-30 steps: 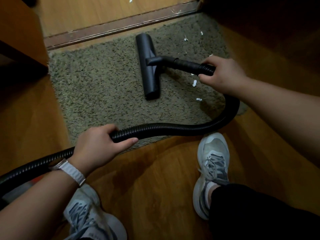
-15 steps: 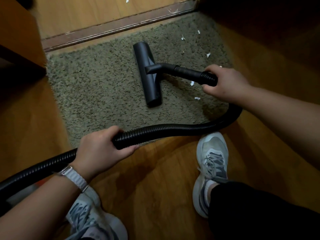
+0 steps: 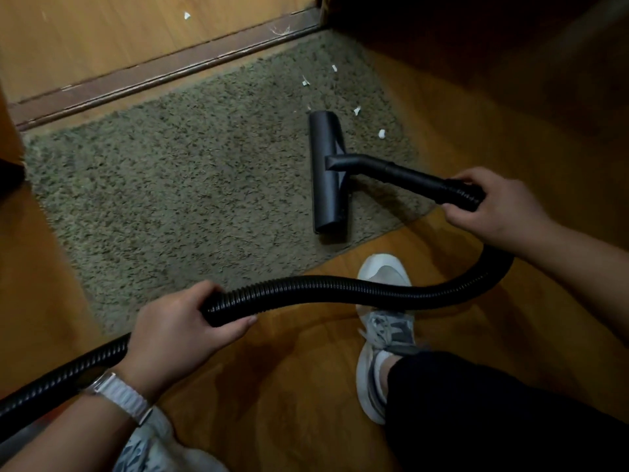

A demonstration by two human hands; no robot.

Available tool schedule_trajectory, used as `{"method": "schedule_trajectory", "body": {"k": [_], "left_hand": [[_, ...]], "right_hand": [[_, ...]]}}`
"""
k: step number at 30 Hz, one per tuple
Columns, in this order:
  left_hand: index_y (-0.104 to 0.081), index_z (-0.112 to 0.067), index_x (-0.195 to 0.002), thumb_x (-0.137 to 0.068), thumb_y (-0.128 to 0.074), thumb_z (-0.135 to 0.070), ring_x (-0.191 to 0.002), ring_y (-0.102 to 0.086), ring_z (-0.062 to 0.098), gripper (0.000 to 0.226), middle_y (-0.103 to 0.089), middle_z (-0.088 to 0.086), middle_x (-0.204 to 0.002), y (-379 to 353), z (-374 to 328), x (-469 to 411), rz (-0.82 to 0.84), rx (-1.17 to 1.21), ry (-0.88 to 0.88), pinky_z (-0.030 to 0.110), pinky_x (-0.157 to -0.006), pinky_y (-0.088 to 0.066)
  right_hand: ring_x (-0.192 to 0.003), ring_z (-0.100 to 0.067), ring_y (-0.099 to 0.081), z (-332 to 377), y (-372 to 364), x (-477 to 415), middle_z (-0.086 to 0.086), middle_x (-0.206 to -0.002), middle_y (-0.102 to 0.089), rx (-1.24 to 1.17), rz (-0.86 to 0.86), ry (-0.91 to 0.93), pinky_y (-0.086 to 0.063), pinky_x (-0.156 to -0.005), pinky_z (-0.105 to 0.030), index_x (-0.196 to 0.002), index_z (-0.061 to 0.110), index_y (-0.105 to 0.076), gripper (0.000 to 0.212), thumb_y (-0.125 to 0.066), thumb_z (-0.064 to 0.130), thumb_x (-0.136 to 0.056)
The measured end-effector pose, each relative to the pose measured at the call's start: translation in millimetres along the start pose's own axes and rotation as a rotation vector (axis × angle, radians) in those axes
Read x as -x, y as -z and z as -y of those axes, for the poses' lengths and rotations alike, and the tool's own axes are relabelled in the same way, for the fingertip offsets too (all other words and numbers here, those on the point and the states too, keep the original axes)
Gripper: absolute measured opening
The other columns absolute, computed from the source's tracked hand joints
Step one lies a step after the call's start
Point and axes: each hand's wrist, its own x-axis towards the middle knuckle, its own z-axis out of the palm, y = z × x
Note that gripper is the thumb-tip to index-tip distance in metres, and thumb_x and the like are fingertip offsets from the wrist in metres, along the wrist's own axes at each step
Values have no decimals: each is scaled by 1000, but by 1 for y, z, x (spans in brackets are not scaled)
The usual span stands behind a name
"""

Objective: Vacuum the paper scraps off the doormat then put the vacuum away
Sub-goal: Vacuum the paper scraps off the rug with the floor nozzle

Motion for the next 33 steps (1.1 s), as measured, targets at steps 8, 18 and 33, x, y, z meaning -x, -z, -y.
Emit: {"method": "schedule_trajectory", "body": {"k": [8,18,33], "left_hand": [[-68,-28,-86,-59,-39,-94,-50,-58,14,77,-57,-13,-60,-2,-9,-1,33,20,0,17,-43,-36],[-67,-31,-88,-54,-41,-94,-53,-58,14,76,-50,-19,-58,-4,-5,-3,84,18,37,20,-45,-39],[-69,-30,-93,-55,-42,-90,-64,-66,17,76,-68,-9,-71,-6,-3,-6,105,-18,45,22,-47,-40]], "right_hand": [[-74,-9,-56,-22,-22,15,12,-86,-57,-6,65,17,-41,-60,-26,-117,31,-55,40,-74,35,-83],[-89,-19,-61,9,-23,7,5,-96,-63,63,89,191,-50,-74,-35,-121,29,-62,44,-75,35,-80],[-75,-13,-58,-10,-24,8,6,-89,-59,-5,-18,34,-41,-59,-26,-124,27,-58,40,-70,35,-86]]}}
